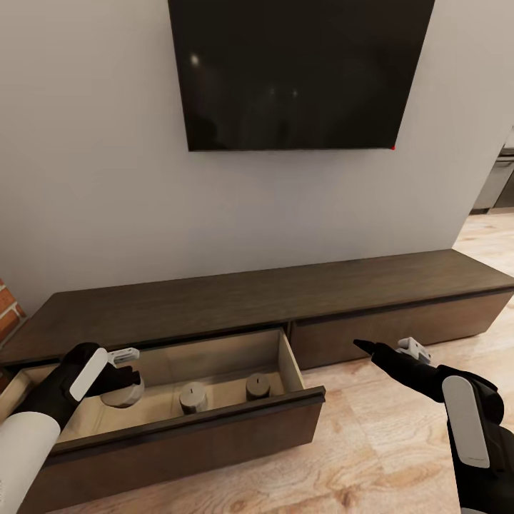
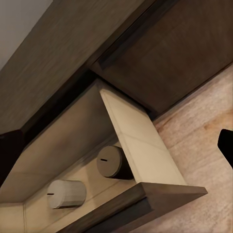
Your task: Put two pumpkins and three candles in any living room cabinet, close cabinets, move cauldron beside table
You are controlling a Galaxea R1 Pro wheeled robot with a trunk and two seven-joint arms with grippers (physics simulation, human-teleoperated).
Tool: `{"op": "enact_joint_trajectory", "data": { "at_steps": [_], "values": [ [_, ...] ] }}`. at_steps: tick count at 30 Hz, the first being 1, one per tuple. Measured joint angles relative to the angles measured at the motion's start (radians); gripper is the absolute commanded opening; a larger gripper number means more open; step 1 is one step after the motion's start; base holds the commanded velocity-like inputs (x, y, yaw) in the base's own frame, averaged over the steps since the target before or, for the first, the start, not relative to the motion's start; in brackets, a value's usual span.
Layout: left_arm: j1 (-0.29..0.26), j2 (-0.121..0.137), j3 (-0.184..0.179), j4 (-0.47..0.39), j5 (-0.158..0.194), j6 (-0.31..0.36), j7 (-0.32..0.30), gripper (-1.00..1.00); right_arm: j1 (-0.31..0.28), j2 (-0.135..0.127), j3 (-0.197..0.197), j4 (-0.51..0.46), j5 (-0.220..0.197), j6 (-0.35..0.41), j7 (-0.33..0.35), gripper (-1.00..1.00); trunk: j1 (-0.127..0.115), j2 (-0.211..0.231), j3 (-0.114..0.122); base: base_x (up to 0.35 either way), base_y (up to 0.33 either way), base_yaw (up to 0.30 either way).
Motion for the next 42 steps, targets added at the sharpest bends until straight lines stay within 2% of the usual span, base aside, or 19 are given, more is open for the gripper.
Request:
{"op": "enact_joint_trajectory", "data": {
  "at_steps": [42],
  "values": [
    [-0.001,-0.003,0.001,0.027,-0.001,-0.001,0.016,-1.00,0.000,-0.002,0.001,0.000,-0.001,0.000,0.000,1.00,0.000,0.000,0.000,0.029,0.011,0.000]
  ]
}}
